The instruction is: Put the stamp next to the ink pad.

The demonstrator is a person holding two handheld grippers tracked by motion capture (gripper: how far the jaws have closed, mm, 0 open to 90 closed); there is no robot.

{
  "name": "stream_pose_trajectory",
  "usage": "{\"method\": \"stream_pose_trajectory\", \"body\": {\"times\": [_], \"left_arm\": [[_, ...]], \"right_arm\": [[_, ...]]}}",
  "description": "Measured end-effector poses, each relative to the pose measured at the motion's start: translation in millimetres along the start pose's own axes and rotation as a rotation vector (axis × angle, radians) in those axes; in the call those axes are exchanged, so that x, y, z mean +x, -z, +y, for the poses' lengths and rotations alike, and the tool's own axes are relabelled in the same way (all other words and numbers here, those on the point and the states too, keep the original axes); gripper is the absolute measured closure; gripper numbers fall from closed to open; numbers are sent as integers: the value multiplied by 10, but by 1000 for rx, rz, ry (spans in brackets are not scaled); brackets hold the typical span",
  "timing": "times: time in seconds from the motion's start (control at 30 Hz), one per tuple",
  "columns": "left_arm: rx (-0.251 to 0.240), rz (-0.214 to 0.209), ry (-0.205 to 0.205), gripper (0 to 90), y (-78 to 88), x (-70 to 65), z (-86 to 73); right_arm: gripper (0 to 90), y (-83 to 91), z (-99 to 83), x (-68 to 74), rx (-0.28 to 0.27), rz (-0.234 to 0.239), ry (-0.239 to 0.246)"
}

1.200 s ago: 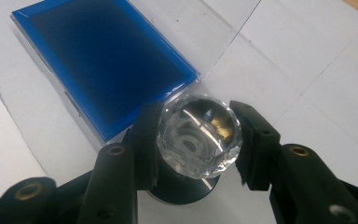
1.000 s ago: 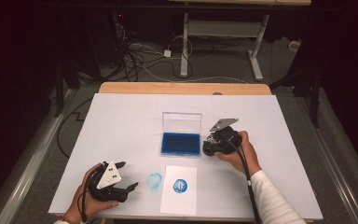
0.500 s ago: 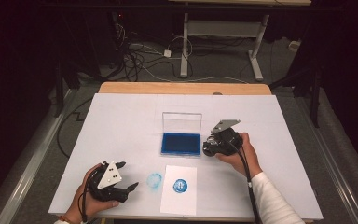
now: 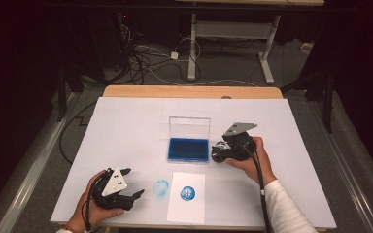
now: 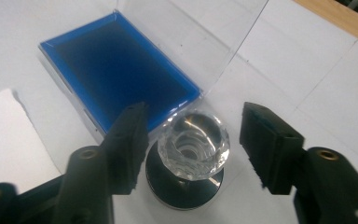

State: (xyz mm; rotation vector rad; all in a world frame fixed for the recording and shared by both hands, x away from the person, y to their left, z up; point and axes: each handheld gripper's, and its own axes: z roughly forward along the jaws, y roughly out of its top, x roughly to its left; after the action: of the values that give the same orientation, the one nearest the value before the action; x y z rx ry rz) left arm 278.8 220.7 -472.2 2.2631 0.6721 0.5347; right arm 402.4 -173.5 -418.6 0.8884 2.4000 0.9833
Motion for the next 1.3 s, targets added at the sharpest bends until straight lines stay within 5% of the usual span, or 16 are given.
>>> {"method": "stream_pose_trajectory", "body": {"times": [0.47,1.0,1.3], "left_arm": [[2,-2,-4,182,-5,-2,4],[4,-1,1,182,-8,5,2],[3,-1,0,183,-5,5,3]], "right_arm": [[161,85,36,32,-77,-55,-13],[163,118,47,58,-111,-89,6],[168,272,74,116,-202,-145,31]]}}
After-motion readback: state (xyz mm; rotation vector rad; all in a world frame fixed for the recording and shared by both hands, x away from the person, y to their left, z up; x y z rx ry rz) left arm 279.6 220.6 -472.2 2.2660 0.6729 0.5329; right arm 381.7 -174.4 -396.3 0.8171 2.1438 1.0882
